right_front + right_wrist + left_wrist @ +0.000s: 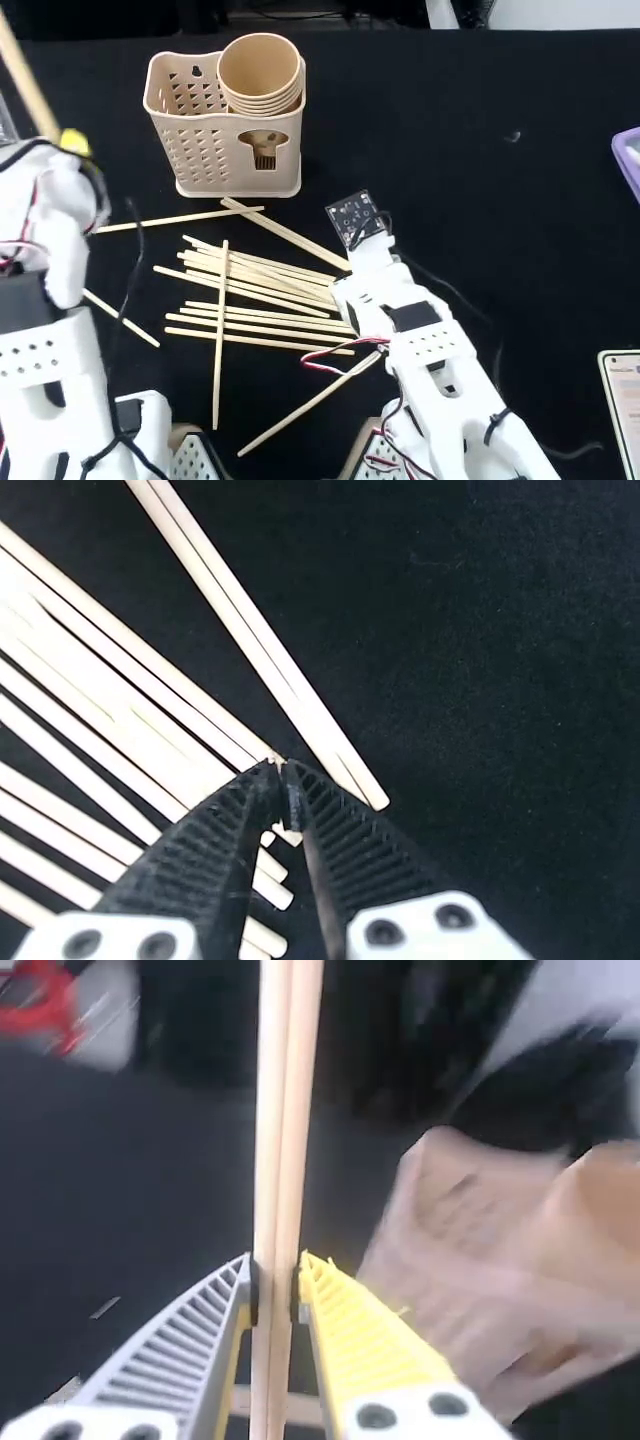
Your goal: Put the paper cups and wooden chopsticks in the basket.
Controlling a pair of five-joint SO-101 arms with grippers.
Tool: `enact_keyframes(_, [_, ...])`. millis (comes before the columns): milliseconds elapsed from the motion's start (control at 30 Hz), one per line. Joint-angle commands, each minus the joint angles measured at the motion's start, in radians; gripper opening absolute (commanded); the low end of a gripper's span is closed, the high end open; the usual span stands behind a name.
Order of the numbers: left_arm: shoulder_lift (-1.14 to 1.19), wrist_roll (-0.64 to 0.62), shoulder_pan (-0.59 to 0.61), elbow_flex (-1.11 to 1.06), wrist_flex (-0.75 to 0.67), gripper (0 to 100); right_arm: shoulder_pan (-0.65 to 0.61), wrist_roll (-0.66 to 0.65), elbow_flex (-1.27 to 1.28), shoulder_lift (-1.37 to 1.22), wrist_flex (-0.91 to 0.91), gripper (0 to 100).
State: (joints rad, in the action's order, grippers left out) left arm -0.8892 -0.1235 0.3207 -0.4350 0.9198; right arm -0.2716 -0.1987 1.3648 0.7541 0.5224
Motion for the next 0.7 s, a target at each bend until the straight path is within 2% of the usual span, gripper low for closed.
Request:
enact_keyframes(0, [0.037,-0.172,-0.082,0.059,-0.258,3,0.011,-0.011,-0.005,0.025,-0.023,1.5])
enact_keyframes(167, [0.152,-0.195,-0.127,0.061,-0.514,3,0.011,-0.011,-0.005,0.025,-0.023,1.5])
enact_keyframes(400, [0.308,-0.201,-0.180,0.068,-0.747,3,0.011,-0.011,-0.005,0.025,-0.023,1.5])
enact_keyframes(500, [0.350,-0.201,-0.206,0.068,-0.806,3,0.011,-0.011,-0.007,0.028,-0.021,1.5])
enact_keyframes(667, [0.445,-0.196,-0.242,0.061,-0.813,3,0.011,-0.011,-0.005,0.030,-0.020,1.5])
